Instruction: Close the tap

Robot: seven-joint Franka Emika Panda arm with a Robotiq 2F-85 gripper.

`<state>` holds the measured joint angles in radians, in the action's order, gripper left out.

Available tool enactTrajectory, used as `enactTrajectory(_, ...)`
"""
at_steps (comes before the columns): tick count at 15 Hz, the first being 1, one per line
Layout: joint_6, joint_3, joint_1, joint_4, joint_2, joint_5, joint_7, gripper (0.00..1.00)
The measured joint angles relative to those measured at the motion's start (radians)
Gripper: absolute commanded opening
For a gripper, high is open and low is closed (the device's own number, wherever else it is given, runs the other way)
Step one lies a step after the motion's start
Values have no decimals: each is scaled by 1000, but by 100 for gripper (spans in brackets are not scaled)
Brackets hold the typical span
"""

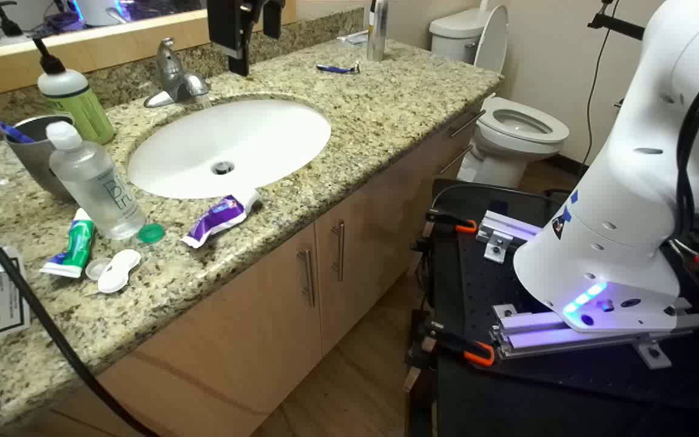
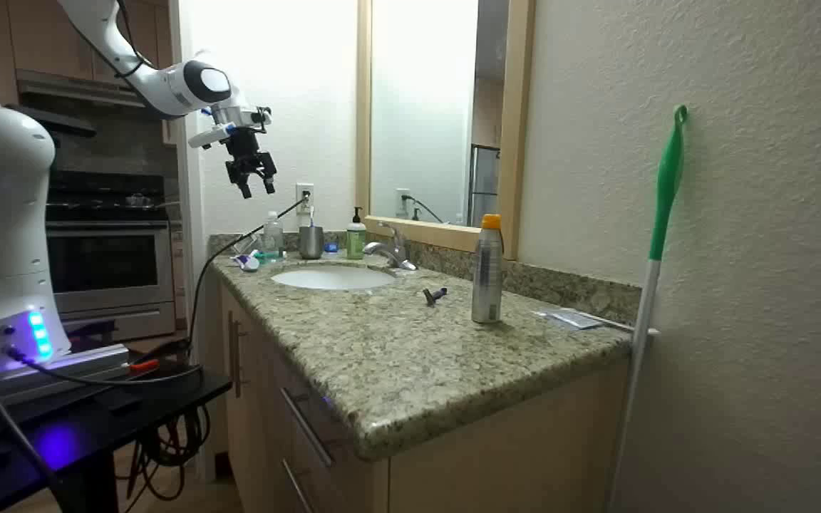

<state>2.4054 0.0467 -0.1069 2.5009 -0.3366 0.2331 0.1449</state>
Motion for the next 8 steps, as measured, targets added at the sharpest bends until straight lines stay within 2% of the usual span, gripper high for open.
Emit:
enactTrajectory(3,0,-2,-2,-2,0,12,8,100)
enactTrajectory(5,9,-7,-35,-20,0,93,71,100)
enactTrajectory(8,9,-64,-61,-57,0,65,59,100)
